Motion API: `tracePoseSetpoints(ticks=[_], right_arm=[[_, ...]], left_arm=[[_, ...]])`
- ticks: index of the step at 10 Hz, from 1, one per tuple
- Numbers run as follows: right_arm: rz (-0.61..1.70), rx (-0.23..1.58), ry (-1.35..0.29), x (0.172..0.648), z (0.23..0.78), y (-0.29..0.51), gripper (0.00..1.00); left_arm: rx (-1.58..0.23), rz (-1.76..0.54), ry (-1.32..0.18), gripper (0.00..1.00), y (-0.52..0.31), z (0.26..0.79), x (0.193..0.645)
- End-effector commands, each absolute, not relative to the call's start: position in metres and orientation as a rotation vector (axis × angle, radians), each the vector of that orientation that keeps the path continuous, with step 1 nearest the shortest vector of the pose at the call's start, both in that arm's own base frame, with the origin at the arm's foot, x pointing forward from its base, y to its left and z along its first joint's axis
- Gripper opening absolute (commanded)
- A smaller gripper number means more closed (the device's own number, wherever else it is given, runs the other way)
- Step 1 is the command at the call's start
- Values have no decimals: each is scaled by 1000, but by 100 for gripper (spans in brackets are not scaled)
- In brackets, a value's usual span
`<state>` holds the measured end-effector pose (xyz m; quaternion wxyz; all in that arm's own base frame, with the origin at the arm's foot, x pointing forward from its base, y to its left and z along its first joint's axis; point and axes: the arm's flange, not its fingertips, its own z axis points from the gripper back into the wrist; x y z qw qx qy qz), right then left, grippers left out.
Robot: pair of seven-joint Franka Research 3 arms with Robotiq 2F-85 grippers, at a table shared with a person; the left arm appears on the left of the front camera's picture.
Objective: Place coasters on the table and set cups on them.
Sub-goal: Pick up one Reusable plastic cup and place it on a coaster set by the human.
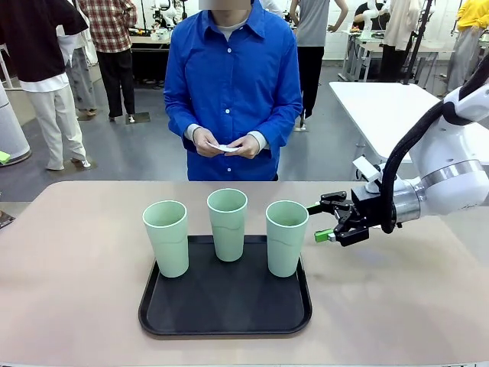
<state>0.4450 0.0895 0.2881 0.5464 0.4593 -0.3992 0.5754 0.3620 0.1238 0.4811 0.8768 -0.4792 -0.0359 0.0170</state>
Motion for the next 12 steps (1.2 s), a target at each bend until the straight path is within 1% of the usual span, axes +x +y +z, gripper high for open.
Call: tracePoseSetpoints(ticks=[1, 7, 12], right_arm=[[1363, 1091, -939, 447, 284, 93, 100], [1415, 1119, -944, 440, 271, 109, 100], [1421, 1147, -903, 445, 261, 120, 100]], left_arm=[[-1005, 34, -85, 100, 125, 483, 360], [-1005, 34, -85, 100, 125, 483, 360], [-1005, 34, -85, 100, 125, 483, 360]])
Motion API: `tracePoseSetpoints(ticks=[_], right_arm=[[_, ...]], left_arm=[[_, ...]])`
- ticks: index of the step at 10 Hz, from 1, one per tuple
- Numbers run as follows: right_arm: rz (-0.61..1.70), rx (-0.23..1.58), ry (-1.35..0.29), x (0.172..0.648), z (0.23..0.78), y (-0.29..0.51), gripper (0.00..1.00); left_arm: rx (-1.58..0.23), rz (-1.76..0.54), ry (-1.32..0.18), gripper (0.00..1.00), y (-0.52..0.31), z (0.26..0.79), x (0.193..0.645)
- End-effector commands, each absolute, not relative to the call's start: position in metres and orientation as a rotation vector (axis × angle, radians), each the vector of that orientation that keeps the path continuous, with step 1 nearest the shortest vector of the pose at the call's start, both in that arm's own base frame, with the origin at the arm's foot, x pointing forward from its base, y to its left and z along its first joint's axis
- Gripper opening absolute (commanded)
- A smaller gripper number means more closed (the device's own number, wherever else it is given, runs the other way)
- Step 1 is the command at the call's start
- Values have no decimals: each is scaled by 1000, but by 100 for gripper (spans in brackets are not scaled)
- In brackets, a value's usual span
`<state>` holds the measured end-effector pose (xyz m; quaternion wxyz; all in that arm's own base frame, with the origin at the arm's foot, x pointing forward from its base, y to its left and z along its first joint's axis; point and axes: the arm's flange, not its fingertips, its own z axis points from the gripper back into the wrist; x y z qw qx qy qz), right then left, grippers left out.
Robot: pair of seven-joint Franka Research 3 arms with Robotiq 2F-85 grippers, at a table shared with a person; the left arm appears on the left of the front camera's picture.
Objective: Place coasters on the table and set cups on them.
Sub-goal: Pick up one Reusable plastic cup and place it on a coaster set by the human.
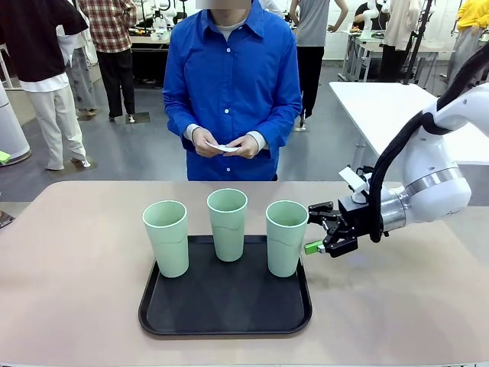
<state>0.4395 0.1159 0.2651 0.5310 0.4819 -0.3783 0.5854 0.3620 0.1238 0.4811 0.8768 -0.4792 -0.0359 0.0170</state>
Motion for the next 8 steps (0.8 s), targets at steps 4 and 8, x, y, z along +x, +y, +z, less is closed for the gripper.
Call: tracePoseSetpoints(ticks=[4, 8], right_arm=[[1439, 1178, -868, 449, 251, 134, 100], [1453, 1201, -841, 450, 247, 143, 100]], left_arm=[[-1005, 34, -85, 100, 125, 483, 360], [-1005, 34, -85, 100, 125, 483, 360]])
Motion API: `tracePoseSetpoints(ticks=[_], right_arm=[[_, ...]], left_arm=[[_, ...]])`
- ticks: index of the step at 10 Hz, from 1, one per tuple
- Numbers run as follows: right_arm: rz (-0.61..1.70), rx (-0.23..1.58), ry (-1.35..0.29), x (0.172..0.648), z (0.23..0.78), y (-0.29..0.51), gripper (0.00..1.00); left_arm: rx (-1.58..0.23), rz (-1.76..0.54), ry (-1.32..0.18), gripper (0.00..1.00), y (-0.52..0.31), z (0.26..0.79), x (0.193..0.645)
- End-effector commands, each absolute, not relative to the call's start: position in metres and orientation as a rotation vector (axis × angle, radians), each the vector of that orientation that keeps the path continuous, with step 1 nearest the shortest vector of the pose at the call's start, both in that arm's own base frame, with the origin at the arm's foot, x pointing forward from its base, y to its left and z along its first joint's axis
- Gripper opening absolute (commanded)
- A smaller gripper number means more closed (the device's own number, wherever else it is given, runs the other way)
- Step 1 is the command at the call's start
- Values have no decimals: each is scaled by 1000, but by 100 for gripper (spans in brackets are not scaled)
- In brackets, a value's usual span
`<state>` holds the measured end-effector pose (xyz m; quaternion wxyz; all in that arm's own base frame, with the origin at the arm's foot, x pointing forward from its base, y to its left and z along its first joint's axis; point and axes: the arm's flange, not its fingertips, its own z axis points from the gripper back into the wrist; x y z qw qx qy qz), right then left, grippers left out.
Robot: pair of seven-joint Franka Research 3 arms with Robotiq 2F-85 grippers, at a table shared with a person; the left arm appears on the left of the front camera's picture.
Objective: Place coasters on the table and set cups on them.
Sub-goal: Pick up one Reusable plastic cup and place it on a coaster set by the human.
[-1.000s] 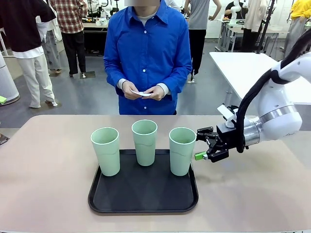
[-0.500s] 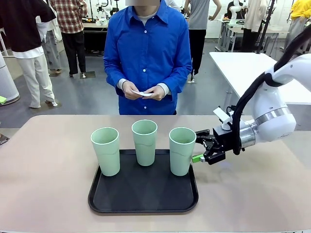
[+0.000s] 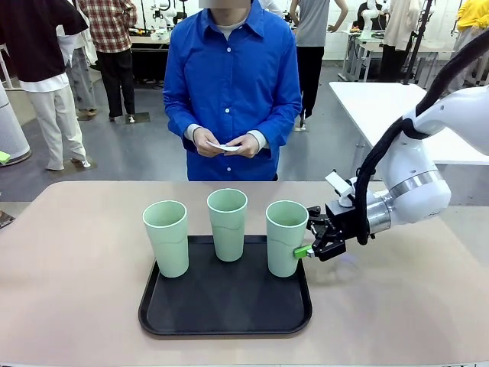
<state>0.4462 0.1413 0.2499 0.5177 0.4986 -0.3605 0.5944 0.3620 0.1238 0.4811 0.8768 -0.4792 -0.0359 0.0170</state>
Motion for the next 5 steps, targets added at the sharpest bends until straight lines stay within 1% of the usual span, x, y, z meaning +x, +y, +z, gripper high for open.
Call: tracePoseSetpoints(ticks=[1, 5], right_arm=[[1458, 1207, -835, 450, 247, 146, 100], [1497, 1222, -840, 452, 244, 153, 100]], left_arm=[[-1005, 34, -85, 100, 125, 483, 360], [-1005, 34, -85, 100, 125, 483, 360]])
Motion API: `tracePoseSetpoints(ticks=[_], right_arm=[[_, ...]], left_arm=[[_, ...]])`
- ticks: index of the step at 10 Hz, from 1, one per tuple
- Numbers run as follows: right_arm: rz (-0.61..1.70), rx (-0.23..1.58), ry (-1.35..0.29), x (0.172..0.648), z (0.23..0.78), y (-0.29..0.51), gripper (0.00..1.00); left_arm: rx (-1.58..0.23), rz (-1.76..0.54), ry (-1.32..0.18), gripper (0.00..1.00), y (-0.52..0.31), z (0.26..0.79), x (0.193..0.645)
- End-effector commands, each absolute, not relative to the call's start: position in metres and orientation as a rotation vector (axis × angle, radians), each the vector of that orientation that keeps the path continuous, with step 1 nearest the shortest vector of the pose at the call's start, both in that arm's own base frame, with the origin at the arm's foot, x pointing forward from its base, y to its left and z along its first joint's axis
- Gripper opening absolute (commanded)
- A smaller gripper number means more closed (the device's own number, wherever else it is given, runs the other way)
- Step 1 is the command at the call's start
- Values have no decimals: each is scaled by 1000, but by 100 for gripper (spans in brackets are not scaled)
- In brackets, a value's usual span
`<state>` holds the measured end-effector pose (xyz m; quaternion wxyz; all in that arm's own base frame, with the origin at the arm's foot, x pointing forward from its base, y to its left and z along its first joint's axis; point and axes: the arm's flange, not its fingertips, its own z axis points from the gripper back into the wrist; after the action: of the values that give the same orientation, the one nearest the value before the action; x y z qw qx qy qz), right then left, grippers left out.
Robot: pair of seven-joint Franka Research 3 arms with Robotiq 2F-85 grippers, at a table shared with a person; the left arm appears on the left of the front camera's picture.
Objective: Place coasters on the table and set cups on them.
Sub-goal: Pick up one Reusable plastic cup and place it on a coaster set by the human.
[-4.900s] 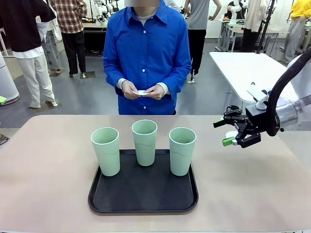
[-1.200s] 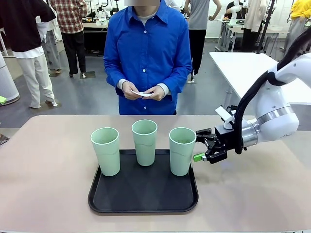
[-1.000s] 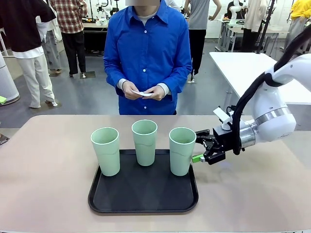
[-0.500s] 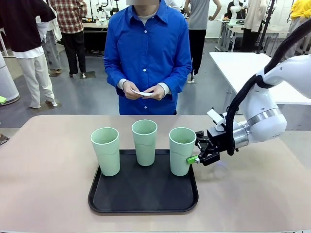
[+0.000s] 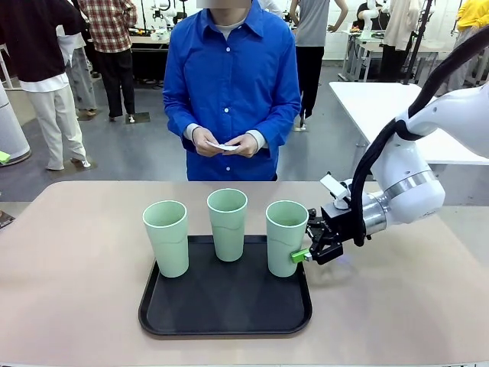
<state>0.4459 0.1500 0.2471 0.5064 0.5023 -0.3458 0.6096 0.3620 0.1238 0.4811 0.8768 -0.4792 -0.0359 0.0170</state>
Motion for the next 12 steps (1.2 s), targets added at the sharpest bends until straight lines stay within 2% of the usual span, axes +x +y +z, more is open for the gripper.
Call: tracePoseSetpoints(ticks=[1, 2, 3, 4, 5, 7, 8, 12], right_arm=[[1496, 1237, -854, 453, 244, 153, 97], [1494, 1248, -867, 453, 243, 153, 63], [1484, 1251, -889, 455, 244, 152, 42], [1485, 1253, -887, 456, 243, 151, 6], [1487, 1254, -884, 456, 244, 150, 0], [1481, 1255, -894, 456, 244, 150, 0], [1450, 1260, -901, 453, 248, 149, 25], [1293, 1201, -1004, 412, 333, 134, 25]], left_arm=[[-1005, 34, -85, 100, 125, 483, 360], [-1005, 34, -85, 100, 125, 483, 360], [-1005, 34, -85, 100, 125, 483, 360], [-1005, 34, -85, 100, 125, 483, 360], [-1005, 34, -85, 100, 125, 483, 360], [-1005, 34, -85, 100, 125, 483, 360], [-1005, 34, -85, 100, 125, 483, 360], [-1005, 34, -85, 100, 125, 483, 360]])
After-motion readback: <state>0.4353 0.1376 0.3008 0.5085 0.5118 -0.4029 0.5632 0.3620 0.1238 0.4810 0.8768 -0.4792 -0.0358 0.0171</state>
